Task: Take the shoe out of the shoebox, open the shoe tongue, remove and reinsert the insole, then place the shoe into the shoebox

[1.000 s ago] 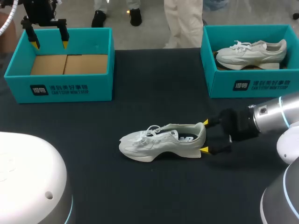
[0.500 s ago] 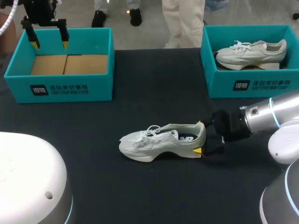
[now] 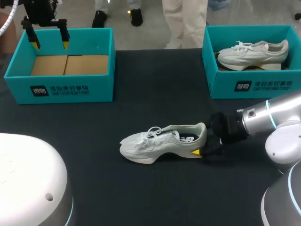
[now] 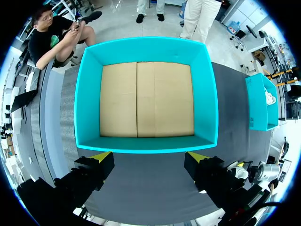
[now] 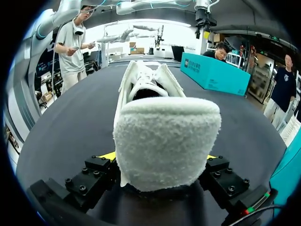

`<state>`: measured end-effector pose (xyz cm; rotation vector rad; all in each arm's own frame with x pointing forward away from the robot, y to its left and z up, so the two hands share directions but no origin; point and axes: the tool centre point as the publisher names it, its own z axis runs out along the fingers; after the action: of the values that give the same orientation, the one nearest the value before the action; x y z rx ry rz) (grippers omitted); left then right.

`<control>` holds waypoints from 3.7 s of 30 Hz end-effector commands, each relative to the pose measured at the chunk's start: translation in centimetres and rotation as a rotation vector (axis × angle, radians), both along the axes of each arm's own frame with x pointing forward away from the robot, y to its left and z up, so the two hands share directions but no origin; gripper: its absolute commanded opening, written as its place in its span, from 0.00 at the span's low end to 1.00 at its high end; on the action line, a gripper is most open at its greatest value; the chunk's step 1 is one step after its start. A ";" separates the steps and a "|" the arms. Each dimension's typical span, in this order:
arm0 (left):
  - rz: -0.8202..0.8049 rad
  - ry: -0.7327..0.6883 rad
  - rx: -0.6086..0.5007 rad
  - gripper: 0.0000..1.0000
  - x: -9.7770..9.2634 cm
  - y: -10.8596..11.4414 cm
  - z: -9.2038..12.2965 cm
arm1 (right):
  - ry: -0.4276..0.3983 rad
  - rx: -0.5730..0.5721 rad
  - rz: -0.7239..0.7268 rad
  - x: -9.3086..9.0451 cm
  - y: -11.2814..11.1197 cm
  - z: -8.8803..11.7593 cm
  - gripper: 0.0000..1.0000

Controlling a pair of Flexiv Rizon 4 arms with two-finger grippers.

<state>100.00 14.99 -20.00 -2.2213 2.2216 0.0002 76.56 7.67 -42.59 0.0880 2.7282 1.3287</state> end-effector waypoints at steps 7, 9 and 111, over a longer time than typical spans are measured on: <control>0.000 0.000 0.000 1.00 0.0 0.0 0.0 | -0.003 -0.001 -0.007 -0.1 0.3 -0.4 0.00; 0.000 0.000 0.000 1.00 0.0 0.0 0.0 | -0.003 -0.001 -0.007 -0.1 0.3 -0.4 0.00; -0.152 0.037 0.156 1.00 -23.9 -36.2 -11.1 | -0.003 -0.001 -0.007 -0.1 0.3 -0.4 0.00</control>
<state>75.87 -20.23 -30.65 -2.0013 2.3311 0.1702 76.45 7.69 -42.59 0.0941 2.7226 1.3299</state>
